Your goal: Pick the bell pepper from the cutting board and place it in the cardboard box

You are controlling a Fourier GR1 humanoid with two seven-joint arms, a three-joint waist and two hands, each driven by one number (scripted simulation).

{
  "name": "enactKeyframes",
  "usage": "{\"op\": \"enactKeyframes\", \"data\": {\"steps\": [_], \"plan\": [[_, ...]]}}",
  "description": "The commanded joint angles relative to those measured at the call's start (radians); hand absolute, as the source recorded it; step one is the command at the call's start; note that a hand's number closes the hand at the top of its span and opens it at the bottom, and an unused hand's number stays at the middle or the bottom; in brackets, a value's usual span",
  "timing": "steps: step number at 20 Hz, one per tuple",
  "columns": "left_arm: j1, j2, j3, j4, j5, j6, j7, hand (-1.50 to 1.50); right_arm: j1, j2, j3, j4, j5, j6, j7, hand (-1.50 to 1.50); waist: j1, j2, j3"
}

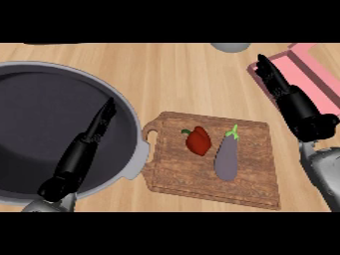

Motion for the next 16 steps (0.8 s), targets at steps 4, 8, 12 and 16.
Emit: {"op": "enactKeyframes", "data": {"steps": [4,8,12,16], "plan": [[-0.069,0.118,0.088,-0.013,-0.03,-0.056,0.025,0.0,-0.175,-0.073,-0.105,-0.093,-0.143,0.2,-0.004,-1.5,0.028,0.004,-0.014],[-0.13,0.166,0.131,0.054,0.013,-0.131,0.048,0.0,-0.315,-0.237,-0.089,0.033,0.012,0.304,-0.038,-1.5,0.045,0.019,-0.015],[-0.135,0.179,0.169,0.113,0.034,-0.184,0.002,0.0,-0.272,-0.212,-0.061,0.149,0.097,0.404,-0.338,-1.5,0.041,0.017,-0.013],[-0.103,0.143,0.144,0.109,0.002,-0.159,-0.02,0.0,-0.272,-0.225,0.014,0.132,0.276,0.367,-0.509,-1.5,0.041,0.014,-0.014]]}}
